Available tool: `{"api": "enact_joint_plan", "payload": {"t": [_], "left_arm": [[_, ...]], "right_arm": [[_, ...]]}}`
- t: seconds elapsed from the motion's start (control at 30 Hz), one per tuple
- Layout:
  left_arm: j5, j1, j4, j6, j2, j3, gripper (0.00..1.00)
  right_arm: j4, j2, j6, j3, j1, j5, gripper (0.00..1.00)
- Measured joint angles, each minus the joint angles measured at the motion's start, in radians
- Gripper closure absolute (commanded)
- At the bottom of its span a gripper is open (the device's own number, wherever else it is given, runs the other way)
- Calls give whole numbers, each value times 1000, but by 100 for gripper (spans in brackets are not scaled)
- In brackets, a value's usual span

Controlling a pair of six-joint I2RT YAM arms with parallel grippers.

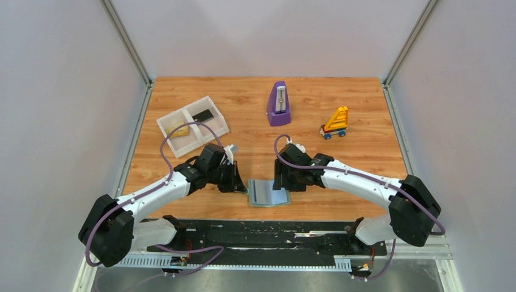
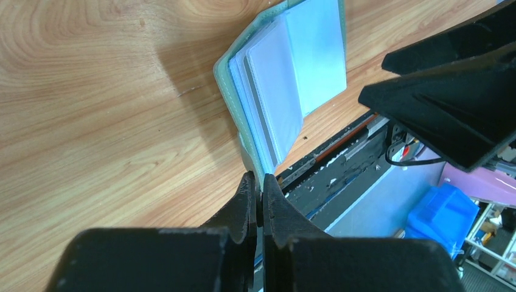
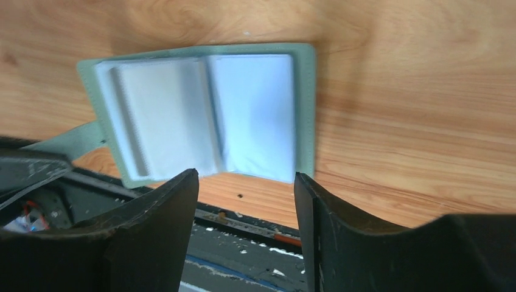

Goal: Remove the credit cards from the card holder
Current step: Remove the credit card from the card holder.

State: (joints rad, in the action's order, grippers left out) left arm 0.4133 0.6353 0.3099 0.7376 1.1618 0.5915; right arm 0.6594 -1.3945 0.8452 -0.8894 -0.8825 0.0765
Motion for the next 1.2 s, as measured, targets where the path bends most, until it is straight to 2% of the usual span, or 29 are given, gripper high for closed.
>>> {"api": "enact_joint_plan", "payload": {"t": [0.23, 0.6, 0.77, 0.97, 1.2], "left_arm": [[0, 0, -1, 5, 0, 0, 100], [1, 0, -2, 11, 0, 0, 100], [1, 0, -2, 16, 0, 0, 100], [0, 0, 0, 17, -2, 0, 100], [-3, 0, 2, 18, -9, 0, 100]], "right_arm": [[-120, -28, -44, -14, 0, -134, 31], [-255, -167, -53, -19, 0, -243, 30], [-304, -182, -48, 0, 0, -267, 32], [-321, -213, -37, 25, 0, -266, 39], [-314, -213, -28, 26, 0, -234, 39]]}}
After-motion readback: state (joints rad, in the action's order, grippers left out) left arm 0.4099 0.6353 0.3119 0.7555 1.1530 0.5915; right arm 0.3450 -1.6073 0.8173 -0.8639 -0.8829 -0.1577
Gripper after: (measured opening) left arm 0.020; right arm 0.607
